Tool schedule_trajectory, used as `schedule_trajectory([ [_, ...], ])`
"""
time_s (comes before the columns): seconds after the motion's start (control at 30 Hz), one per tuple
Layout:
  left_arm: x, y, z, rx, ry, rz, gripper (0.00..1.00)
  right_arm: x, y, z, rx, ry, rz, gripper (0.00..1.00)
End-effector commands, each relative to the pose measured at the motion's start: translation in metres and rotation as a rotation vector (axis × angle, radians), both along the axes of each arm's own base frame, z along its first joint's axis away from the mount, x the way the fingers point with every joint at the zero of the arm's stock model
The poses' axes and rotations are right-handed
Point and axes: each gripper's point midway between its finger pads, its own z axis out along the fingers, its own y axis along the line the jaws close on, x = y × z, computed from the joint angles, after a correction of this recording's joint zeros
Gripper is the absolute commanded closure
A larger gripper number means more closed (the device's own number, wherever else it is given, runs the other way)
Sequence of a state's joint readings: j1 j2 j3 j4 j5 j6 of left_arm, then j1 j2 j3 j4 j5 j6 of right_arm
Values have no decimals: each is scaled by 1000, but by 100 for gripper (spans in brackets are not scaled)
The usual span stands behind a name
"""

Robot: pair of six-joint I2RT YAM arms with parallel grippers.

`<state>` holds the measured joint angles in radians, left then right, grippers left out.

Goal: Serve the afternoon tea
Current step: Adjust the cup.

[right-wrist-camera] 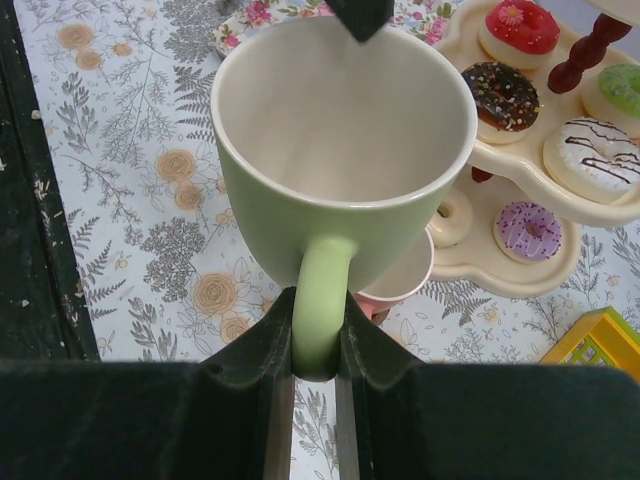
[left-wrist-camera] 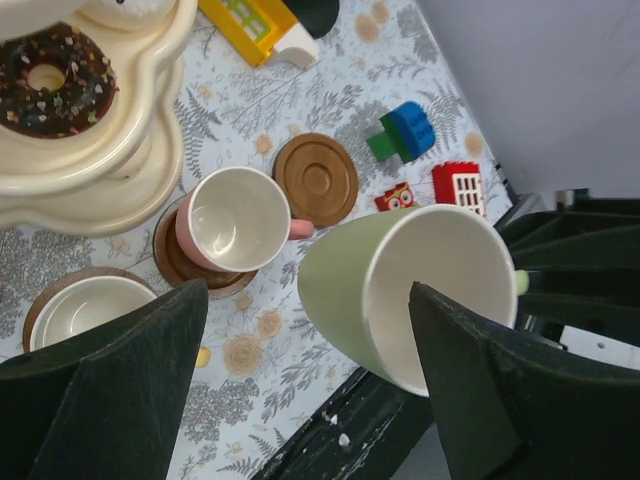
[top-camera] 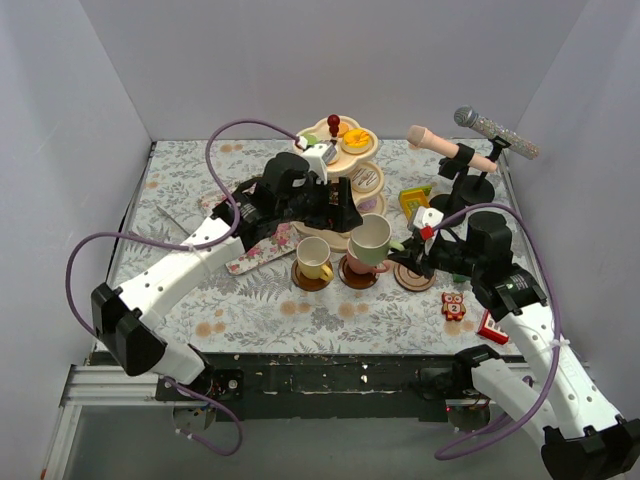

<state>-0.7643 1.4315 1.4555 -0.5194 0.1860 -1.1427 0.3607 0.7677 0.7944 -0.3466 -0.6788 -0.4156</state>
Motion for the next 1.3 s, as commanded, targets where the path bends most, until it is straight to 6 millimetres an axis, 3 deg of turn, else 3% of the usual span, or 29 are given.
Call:
schedule_trajectory([
  [0.0,-1,-4,-2,82,-20,-23,21,4,7,30,33,-125,29,99],
  [0.1,-3,-12,-13,127,-16,-50,30,4,8,28,23,-126,33,99],
  [0.2,-7,-21,-20,145,-1,-84,47,4,8,23,8,-127,30,99],
  [0.43,-11,-33,-24,170,-4,-132,99,10,3,11,-36,-122,-25,99],
  [0.5,-11,-34,-19,166,-31,-136,100,13,-1,9,-40,-121,-56,98],
  [0.53,-10,-35,-16,163,-46,-140,100,15,-4,8,-38,-104,-95,89],
  [0.6,-8,-36,-8,155,-78,-132,100,15,-10,5,-42,-53,-147,67],
  [0.63,-6,-36,-3,148,-91,-125,100,15,-14,4,-44,-25,-178,49],
  [0.67,-5,-37,1,142,-100,-121,100,14,-16,5,-38,2,-203,41],
  [0.8,1,-43,18,119,-139,-108,100,-1,-23,22,-6,42,-231,22],
  [0.93,8,-44,22,150,-169,-89,100,-11,-37,60,66,-4,-312,9],
  [1.07,6,-48,13,233,-199,-80,100,-9,-47,112,165,25,-424,7],
  [1.13,2,-52,10,276,-224,-84,100,2,-51,115,120,121,-498,16],
  [1.23,-6,-60,10,308,-252,-91,100,16,-51,94,-16,307,-560,35],
  [1.27,-7,-62,10,318,-262,-88,100,17,-49,85,-54,361,-558,36],
])
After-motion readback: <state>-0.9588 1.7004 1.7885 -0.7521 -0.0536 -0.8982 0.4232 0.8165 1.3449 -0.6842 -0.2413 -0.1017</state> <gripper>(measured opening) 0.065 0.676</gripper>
